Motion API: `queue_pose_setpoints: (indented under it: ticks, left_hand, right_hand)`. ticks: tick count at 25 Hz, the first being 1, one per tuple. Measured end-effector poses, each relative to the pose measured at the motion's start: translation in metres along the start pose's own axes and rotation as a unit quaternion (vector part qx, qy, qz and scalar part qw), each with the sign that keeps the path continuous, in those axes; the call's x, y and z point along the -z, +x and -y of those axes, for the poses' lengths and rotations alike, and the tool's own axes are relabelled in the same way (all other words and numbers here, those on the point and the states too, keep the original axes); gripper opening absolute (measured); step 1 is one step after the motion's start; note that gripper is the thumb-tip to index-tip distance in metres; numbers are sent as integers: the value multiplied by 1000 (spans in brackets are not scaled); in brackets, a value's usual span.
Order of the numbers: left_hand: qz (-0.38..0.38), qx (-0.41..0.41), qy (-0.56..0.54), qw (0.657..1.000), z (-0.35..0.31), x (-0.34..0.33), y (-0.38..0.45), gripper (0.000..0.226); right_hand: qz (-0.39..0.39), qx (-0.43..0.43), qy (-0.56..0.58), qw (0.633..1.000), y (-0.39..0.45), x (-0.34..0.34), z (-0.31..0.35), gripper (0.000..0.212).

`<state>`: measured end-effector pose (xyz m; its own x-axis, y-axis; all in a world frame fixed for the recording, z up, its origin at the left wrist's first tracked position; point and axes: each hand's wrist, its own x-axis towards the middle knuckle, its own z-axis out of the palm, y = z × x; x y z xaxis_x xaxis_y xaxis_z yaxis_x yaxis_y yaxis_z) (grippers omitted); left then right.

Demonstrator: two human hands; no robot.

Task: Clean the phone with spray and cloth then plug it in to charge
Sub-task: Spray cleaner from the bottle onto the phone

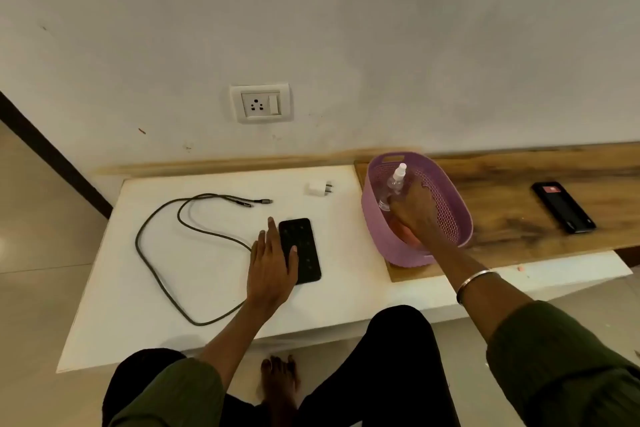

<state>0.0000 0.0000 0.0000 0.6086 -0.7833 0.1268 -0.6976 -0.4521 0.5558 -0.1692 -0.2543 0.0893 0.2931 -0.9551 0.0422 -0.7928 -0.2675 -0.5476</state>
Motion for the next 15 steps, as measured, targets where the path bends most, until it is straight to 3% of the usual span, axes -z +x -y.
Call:
queue_pose_setpoints:
  ticks: [4,10,15]
  left_hand:
    - [-31,2,3,1000,-1,-7,2,84]
    - [-12,28,30,999,-14,-20,5,96]
    - [-19,71,134,988,-18,-27,7,76]
  right_hand:
    - [9,-10,64,998,7,-6,5,55]
    - [-34,3,104,994,12,-21,-7,29]
    - [-28,4,116,993,9,-32,-7,37]
